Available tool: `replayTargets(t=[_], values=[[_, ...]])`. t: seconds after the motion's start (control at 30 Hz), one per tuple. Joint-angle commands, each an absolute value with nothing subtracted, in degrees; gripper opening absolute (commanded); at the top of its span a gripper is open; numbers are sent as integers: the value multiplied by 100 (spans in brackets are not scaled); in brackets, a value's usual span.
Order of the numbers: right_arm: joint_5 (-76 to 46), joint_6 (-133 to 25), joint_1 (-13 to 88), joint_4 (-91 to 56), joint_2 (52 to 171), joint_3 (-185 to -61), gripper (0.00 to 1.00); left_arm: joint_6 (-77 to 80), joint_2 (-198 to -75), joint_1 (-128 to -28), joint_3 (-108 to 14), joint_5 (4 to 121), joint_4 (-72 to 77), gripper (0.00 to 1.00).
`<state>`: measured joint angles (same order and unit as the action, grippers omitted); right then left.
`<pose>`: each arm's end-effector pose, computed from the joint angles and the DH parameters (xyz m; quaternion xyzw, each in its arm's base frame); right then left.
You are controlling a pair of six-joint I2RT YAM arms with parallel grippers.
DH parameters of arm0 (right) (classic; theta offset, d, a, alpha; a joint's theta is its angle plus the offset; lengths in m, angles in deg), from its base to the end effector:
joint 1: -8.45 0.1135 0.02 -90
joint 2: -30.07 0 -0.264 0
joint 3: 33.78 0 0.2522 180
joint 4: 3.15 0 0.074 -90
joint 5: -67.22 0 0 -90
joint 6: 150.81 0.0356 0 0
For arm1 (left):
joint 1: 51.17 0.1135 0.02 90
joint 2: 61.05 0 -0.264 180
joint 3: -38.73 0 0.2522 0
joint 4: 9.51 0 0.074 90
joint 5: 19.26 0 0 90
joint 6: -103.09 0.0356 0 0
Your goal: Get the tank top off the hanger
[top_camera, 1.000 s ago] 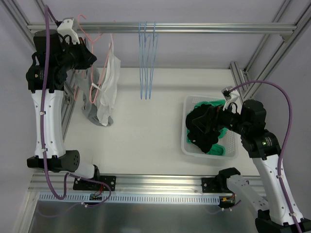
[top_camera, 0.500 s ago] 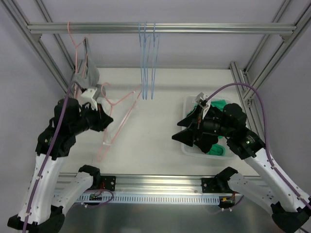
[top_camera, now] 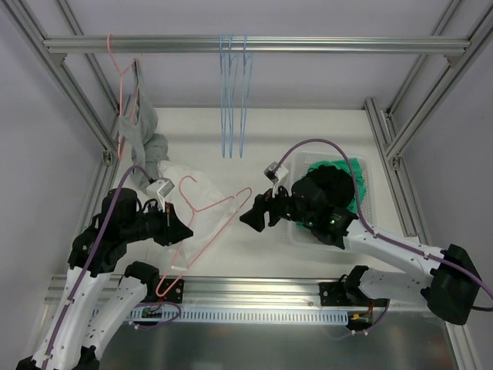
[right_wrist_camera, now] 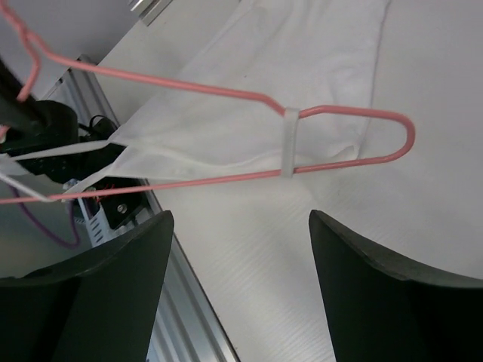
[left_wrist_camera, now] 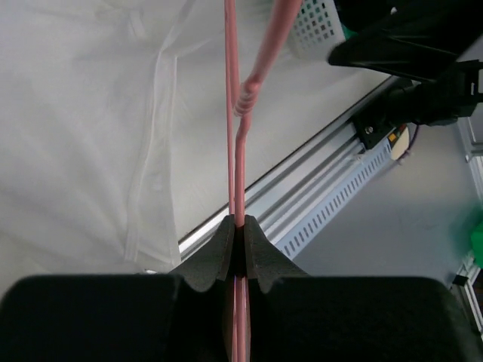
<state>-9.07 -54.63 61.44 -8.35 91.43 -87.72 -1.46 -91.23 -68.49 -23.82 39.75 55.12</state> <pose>0.1435 0.2043 0.2889 -0.3763 0.6816 0.3874 0.4937 0.0835 -0.0452 0.3255 0.1493 0.8405 -0.3527 0.3832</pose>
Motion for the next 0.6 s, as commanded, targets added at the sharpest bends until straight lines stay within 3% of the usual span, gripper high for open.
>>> replayTargets(t=[0.0, 0.13, 0.3, 0.37, 0.47, 0.57], values=[[-1707, -5413, 6171, -161, 9527, -9025, 76, -308, -9059, -6884, -2337, 3250, 5426, 0], [-1567, -5421, 6189, -56, 10063, -9244, 71, -317, -9005, -6884, -2380, 2996, 5417, 0], [-1584, -5474, 6268, -47, 10529, -9465, 58, -291, -9023, -6884, -2504, 2935, 5409, 0], [-1637, -5527, 6277, -56, 10574, -9465, 44, -282, -9014, -6884, -2539, 2934, 5400, 0], [-1733, -5606, 6277, -91, 10452, -9447, 1, -256, -9032, -6884, -2521, 3013, 5400, 0], [-2084, -5755, 6268, -152, 10153, -9351, 0, -247, -9050, -6884, -2513, 2969, 5400, 0]])
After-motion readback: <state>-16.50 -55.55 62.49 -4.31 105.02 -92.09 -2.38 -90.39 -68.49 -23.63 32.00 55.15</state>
